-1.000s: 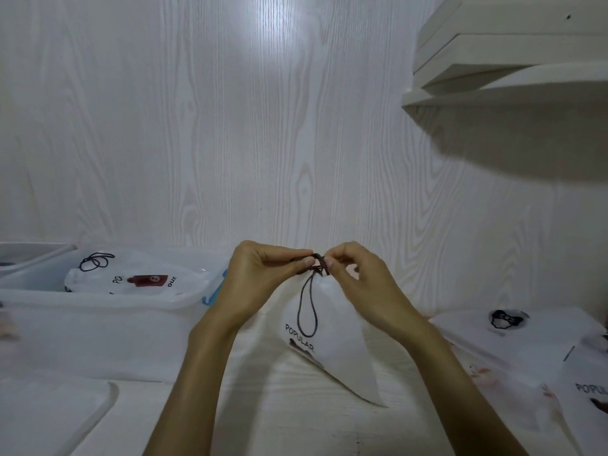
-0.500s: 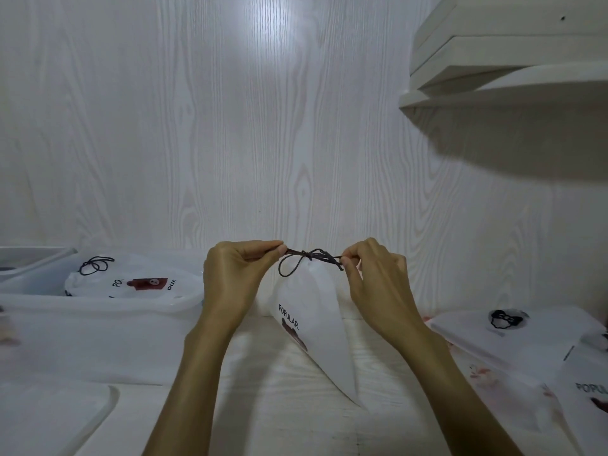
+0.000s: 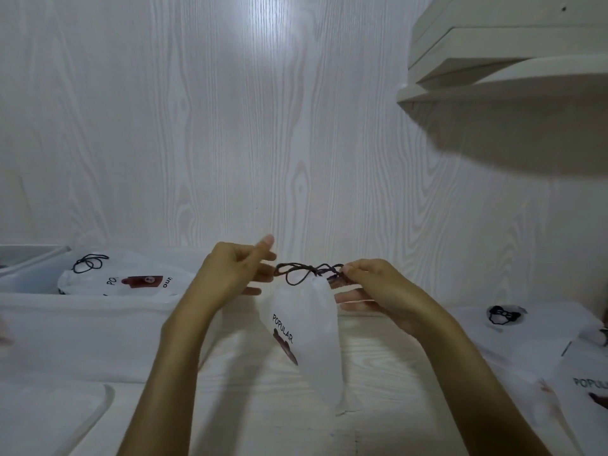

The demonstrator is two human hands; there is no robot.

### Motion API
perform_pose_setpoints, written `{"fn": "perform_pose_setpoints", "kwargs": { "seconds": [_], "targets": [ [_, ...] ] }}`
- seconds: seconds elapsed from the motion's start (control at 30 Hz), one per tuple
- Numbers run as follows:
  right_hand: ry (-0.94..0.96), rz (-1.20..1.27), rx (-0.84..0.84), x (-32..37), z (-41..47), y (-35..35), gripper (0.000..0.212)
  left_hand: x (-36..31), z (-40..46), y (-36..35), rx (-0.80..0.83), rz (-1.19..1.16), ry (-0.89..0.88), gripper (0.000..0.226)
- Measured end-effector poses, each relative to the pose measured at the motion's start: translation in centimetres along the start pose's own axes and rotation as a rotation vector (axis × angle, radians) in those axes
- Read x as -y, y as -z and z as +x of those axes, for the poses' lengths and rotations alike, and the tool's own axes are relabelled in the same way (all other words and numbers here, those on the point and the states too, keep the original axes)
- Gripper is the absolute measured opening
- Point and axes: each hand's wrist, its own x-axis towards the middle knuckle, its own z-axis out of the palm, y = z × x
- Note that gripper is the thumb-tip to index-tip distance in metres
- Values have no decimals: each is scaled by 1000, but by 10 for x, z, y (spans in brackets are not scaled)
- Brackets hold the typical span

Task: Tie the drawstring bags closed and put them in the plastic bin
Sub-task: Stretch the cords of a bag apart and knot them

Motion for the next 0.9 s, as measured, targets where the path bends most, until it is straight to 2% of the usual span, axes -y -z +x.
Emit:
{"fn": "perform_pose_setpoints", "kwargs": {
  "seconds": [0.1,0.2,0.27,0.37,0.47,0.53,0.6,0.7,0.8,0.83,0.9],
  "targets": [
    [-42,252,60,6,-4,-2,26,-17,-12,10,129,107,217,83],
    [13,322,66,7,-3,-11,25,-25,-20,6,311,236,275,93],
    [54,242,98,6,-3,-17,24,-22,-18,-4,337,272,241,83],
    [105,31,83,3,-2,-22,23,-9,-9,-14,312,249,92,50],
    [81,-20,-46,-5,5,-17,25,4,-1,-18,283,135,1,25],
    [5,47,-185,-15,10,-11,24,4,-2,-18,260,73,-51,21],
    [-95,82,-215,-28,11,-8,33,2,-5,-16,248,-67,-82,25],
    [-193,129,-112,-41,9,-12,46,-2,-10,-4,194,-268,-105,23],
    [-237,225,-28,-45,11,-24,76,-8,-10,21,90,-423,-97,24],
    [-245,281,27,-45,14,-33,73,-11,-10,34,59,-470,-90,25],
    [-260,418,190,-34,15,-54,54,-15,-10,60,12,-555,-44,23]
  ]
}}
